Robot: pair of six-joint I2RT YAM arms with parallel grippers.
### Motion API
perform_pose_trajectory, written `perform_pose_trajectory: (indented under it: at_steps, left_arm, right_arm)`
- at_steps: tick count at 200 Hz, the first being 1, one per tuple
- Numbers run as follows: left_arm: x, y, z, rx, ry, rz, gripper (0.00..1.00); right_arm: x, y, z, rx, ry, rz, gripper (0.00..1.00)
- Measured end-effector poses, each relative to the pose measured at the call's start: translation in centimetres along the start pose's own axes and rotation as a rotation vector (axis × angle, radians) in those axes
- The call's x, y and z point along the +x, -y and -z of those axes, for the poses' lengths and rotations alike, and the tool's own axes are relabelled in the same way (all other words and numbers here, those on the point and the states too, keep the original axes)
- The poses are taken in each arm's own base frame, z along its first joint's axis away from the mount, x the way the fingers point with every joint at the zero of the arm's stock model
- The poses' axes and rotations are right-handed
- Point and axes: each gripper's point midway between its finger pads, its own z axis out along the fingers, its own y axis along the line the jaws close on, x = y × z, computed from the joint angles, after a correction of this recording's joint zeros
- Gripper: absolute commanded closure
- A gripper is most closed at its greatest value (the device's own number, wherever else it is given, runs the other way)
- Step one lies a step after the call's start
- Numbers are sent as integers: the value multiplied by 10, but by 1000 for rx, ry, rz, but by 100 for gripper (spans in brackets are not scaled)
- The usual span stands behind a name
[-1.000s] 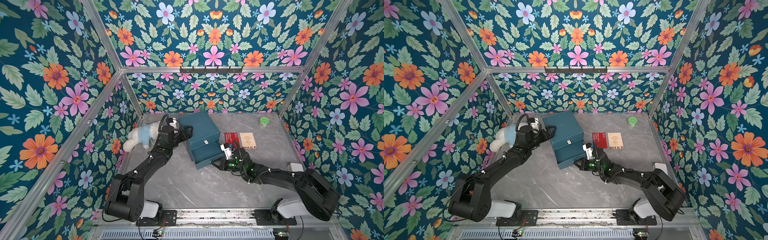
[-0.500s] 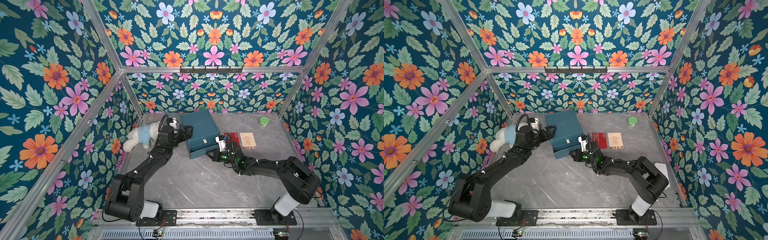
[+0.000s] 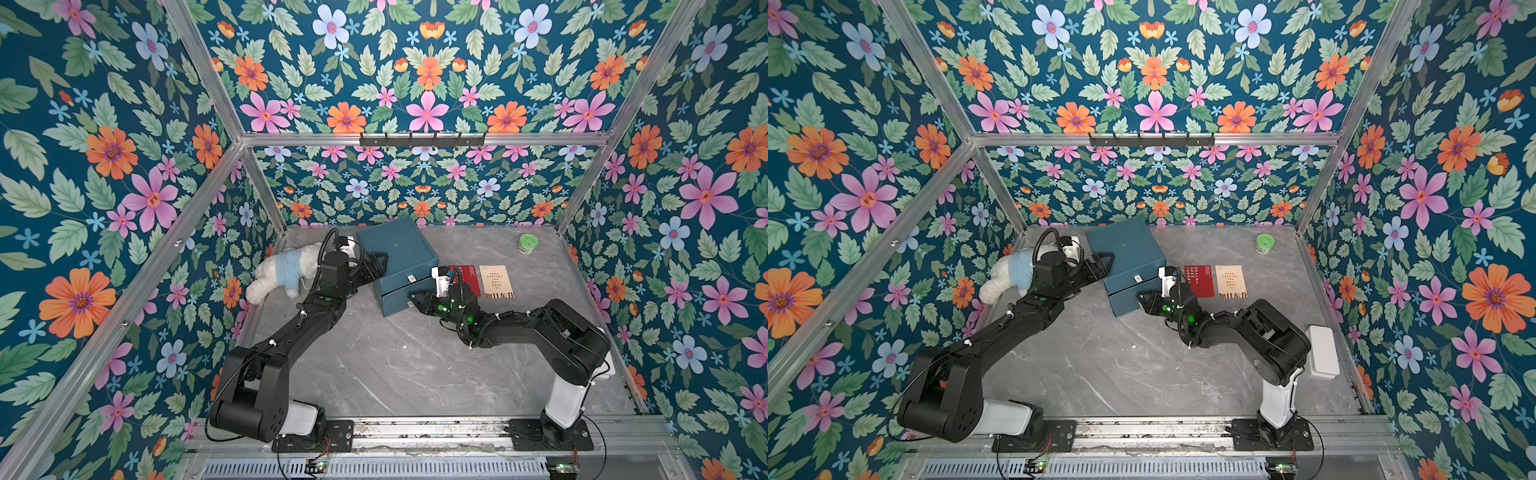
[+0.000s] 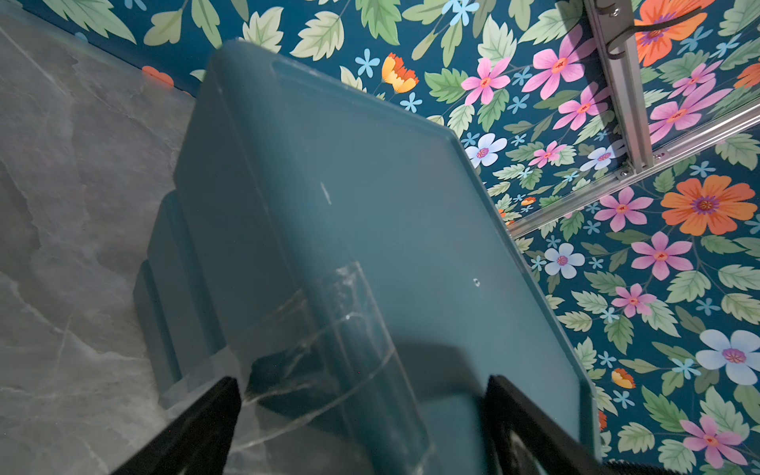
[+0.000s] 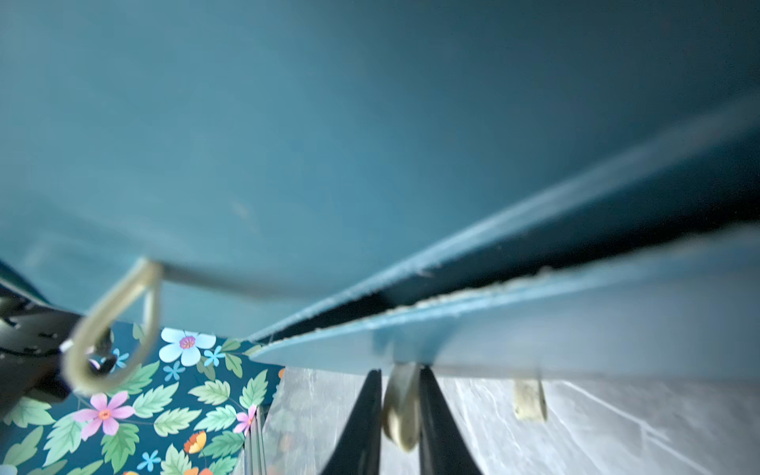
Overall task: Take the postcards out of the drawer
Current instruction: Close the drawer in the storage box, then open the drawer in the storage box.
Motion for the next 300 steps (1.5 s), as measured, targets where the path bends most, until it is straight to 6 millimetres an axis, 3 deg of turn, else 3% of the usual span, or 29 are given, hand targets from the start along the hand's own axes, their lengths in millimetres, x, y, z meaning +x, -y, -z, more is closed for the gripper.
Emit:
perform_pose_trajectory:
  at_steps: [59, 99, 132, 180, 220, 300]
  left_arm:
    - [0, 1, 1, -4, -6, -4, 4]
    - [0, 1, 1, -5, -7, -10, 3]
    - [0, 0, 3, -11, -6, -25, 3]
    - [-2, -2, 4, -29, 0, -31, 3]
    - [-2, -3, 4, -33, 0, -31, 3]
    - [-3, -4, 6, -43, 4, -34, 3]
  right_arm:
    - [-8, 2, -11, 2, 34, -4, 70]
    - [-9, -4, 8, -11, 53, 0, 61]
    - [5, 3, 30, 9, 33, -23, 59]
    - [42, 42, 45, 90, -35, -94, 58]
    - [51, 56, 32, 88, -44, -129, 58]
    - [39, 58, -8, 40, -7, -129, 58]
